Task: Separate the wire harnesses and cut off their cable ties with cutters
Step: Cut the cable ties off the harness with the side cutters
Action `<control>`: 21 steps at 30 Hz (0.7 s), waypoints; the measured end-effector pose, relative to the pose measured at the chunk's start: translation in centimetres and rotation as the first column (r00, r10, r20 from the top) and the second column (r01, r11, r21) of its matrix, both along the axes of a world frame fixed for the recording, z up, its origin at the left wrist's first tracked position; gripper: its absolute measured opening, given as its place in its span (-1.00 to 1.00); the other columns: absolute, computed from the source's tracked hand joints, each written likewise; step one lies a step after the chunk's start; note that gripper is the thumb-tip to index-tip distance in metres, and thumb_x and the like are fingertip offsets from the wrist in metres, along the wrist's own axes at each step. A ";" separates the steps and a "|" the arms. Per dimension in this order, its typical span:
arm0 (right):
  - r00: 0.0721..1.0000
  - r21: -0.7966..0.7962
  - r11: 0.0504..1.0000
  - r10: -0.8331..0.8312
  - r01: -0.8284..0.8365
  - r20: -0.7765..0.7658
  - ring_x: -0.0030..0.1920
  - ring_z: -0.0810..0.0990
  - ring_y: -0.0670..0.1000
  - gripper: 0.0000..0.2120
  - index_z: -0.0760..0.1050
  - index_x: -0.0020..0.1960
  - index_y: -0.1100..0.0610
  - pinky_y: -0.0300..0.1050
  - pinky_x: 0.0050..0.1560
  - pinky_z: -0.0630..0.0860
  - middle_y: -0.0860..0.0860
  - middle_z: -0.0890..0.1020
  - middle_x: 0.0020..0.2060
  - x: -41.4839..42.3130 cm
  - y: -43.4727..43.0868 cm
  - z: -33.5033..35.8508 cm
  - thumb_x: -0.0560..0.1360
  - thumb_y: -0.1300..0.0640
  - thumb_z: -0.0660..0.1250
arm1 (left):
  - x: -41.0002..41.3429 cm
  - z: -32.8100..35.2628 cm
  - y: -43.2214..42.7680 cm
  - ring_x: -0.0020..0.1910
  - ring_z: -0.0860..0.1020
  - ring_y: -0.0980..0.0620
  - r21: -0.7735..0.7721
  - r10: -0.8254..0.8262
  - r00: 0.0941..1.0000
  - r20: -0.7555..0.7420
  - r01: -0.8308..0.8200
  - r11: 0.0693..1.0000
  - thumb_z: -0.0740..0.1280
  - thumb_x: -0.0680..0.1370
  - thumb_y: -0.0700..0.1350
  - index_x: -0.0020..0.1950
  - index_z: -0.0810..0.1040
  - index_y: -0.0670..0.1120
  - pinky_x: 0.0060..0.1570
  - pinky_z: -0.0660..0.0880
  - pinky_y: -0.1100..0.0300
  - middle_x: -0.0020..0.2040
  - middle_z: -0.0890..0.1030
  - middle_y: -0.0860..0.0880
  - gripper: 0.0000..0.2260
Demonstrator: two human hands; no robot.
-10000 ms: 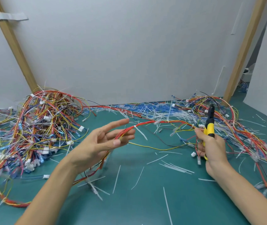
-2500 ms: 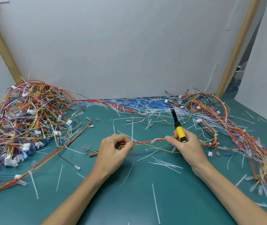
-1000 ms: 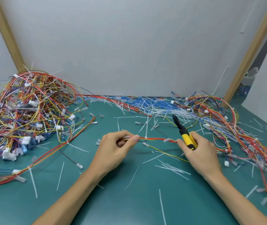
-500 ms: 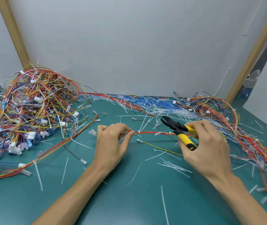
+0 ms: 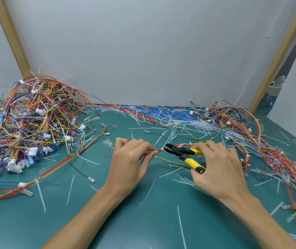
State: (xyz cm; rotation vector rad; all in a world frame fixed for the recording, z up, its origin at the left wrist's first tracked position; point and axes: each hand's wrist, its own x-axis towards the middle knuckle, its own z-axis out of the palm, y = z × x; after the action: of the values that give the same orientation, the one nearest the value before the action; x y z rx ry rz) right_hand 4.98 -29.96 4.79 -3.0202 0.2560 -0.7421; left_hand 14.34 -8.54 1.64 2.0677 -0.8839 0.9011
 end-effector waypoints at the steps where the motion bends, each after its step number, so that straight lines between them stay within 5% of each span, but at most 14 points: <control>1: 1.000 -0.001 1.000 0.007 -0.007 0.002 -0.03 0.53 0.09 -0.57 0.55 0.11 -0.05 0.01 0.00 0.36 -0.11 0.58 -0.08 0.0 0.1 -0.1 0.26 -0.08 0.33 | -0.1 0.1 -0.1 -0.29 0.43 0.12 0.012 -0.001 1.000 0.028 0.001 1.000 0.41 0.57 -0.03 -0.14 0.62 0.01 -0.09 0.32 0.02 -0.27 0.50 0.17 -0.89; 7: 0.999 0.058 0.997 0.048 -0.048 -0.014 -0.06 0.56 0.11 -0.61 0.54 0.08 -0.03 0.02 0.01 0.41 -0.10 0.57 -0.05 0.0 0.3 -0.3 0.27 0.00 0.46 | -0.2 0.3 0.0 -0.30 0.49 -0.01 0.077 0.011 0.995 0.103 -0.019 0.997 0.39 0.59 -0.03 -0.15 0.63 -0.05 -0.11 0.36 0.00 -0.28 0.55 0.11 -0.85; 13: 0.998 0.085 0.995 0.051 -0.048 -0.036 -0.18 0.54 0.10 -0.69 0.50 0.02 -0.09 -0.10 -0.28 0.36 -0.13 0.51 -0.13 -0.1 0.3 -0.3 0.31 -0.04 0.46 | -0.3 0.4 0.0 -0.29 0.49 -0.02 0.095 0.009 0.995 0.097 -0.018 0.995 0.38 0.60 -0.02 -0.14 0.63 -0.04 -0.10 0.35 0.02 -0.28 0.56 0.11 -0.84; 21: 0.994 0.086 0.993 0.083 -0.076 -0.077 -0.25 0.44 0.05 -0.79 0.35 -0.12 -0.10 -0.10 -0.36 0.30 -0.10 0.49 -0.28 0.3 -0.2 -0.7 0.39 -0.10 0.37 | -0.3 0.4 0.2 -0.28 0.49 0.00 0.102 0.013 0.997 0.074 -0.020 0.995 0.36 0.61 0.00 -0.13 0.64 -0.03 -0.09 0.34 0.04 -0.27 0.56 0.12 -0.83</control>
State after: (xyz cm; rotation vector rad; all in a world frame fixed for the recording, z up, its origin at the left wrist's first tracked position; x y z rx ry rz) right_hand 5.26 -30.16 4.06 -2.9654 0.1628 -0.5901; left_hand 14.03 -8.37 2.04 2.1442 -0.9718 0.9642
